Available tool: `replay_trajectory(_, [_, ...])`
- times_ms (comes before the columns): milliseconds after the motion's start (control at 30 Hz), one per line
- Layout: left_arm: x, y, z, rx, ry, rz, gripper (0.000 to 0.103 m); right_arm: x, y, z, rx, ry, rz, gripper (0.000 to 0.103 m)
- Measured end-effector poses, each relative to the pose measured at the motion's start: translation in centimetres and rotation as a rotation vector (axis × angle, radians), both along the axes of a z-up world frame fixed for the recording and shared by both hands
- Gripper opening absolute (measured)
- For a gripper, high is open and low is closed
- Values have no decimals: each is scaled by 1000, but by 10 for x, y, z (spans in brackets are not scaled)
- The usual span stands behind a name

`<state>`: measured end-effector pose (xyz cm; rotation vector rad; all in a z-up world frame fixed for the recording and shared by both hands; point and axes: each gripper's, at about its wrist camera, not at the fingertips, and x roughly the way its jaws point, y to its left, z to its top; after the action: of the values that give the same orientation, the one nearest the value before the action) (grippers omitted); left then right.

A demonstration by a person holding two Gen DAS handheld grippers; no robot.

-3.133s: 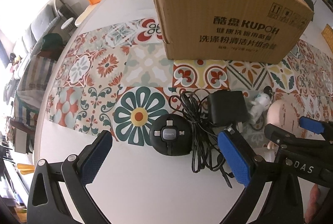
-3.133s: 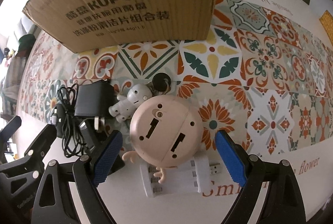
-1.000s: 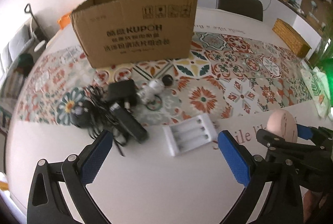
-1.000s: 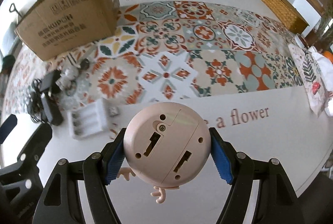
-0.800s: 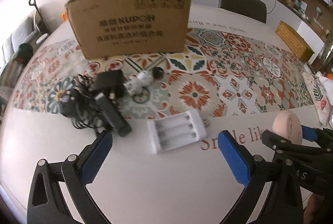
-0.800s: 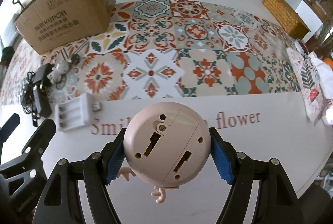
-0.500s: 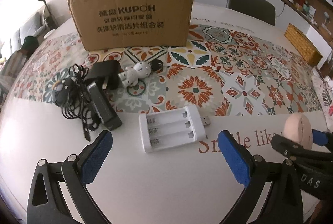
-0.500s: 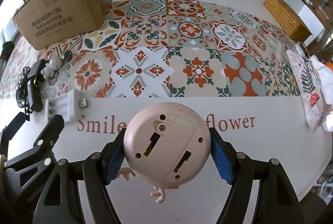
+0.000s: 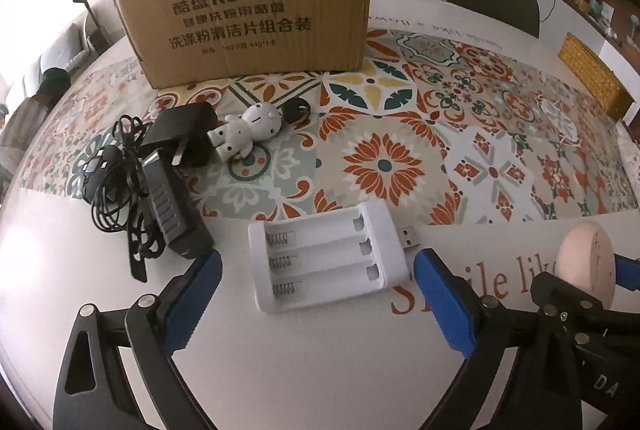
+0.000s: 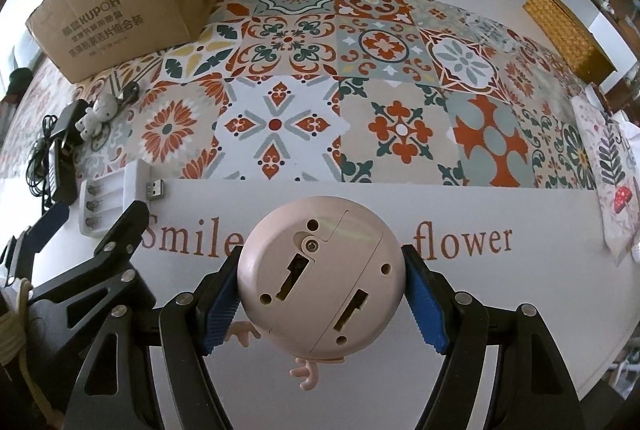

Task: Organize rigid objects
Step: 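Lift the pink toy with the right tool and carry it away from the cables, then grasp the white battery charger with the left tool while the right tool holds the pink toy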

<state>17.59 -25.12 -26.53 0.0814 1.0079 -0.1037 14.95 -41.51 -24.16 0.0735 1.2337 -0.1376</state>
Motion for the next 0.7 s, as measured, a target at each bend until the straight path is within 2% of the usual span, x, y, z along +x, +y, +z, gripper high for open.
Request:
replay_trajectory(267, [5, 3, -8, -18, -5, -5, 90, 5, 3, -6, 21, 10, 9, 74])
replay_trajectory(333, [4, 5, -7, -32, -16, -12, 82, 6, 4, -8, 22, 14, 13, 74])
replay_trajectory(700, [2, 9, 4, -18, -37, -70, 81, 9, 10, -11, 40, 21, 2, 74])
